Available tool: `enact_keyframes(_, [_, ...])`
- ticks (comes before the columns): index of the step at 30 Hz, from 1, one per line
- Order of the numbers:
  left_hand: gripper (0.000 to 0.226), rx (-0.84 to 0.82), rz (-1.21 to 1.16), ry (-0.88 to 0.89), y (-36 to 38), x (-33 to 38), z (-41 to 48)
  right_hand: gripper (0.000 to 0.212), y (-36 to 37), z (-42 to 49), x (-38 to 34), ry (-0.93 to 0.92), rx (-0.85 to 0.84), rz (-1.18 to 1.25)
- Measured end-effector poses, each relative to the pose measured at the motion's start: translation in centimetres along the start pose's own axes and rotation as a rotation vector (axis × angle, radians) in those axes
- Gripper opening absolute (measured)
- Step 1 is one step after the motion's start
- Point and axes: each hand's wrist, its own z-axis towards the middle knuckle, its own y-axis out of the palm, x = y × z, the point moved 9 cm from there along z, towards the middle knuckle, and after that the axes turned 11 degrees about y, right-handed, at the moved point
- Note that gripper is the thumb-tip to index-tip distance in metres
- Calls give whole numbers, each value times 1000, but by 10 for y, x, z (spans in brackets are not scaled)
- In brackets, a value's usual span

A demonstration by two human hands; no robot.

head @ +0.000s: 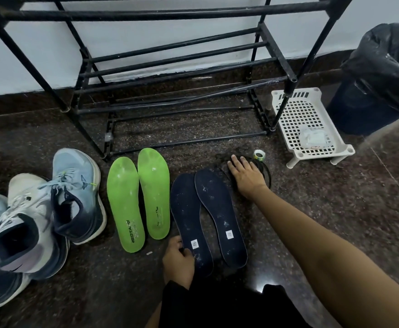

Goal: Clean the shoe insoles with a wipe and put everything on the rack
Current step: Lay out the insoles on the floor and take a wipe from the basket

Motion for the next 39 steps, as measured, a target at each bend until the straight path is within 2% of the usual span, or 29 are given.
enact_keyframes(5, [32, -5, 14, 23, 0, 6, 8, 57, 2, 4, 25, 170, -46, 39])
enact_keyframes(7, [31, -6, 15, 25, 0, 7, 11, 59, -9, 0, 18, 145, 69, 104])
enact_keyframes(9, [31, -6, 13, 24, 0, 8, 14, 58, -27, -12, -4, 12, 246, 239])
enact_keyframes(11, [30, -8, 8, 23, 1, 9, 15, 47, -32, -21, -25, -76, 328, 335])
enact_keyframes(14, [31, -3, -8, 21, 2, 10, 16, 30, -19, -24, -38, 24, 212, 374])
enact_keyframes(18, [33, 5, -21, 22, 3, 12, 15, 37, -8, -19, -36, 176, 94, 479])
enact_keyframes(24, [32, -5, -20, 29, 6, 15, 18, 30, 2, -3, -18, 324, -45, 783])
enact_keyframes(31, [31, -21, 6, 73, 6, 37, 33, 25, -9, 2, 20, 567, 8, 901])
enact_keyframes(36, [32, -13, 79, 155, 1, 59, 49, 29, -9, 5, 23, 589, -25, 948])
enact_keyframes(39, [33, 3, 153, 189, -3, 67, 48, 26, -16, 1, 25, 572, 29, 993])
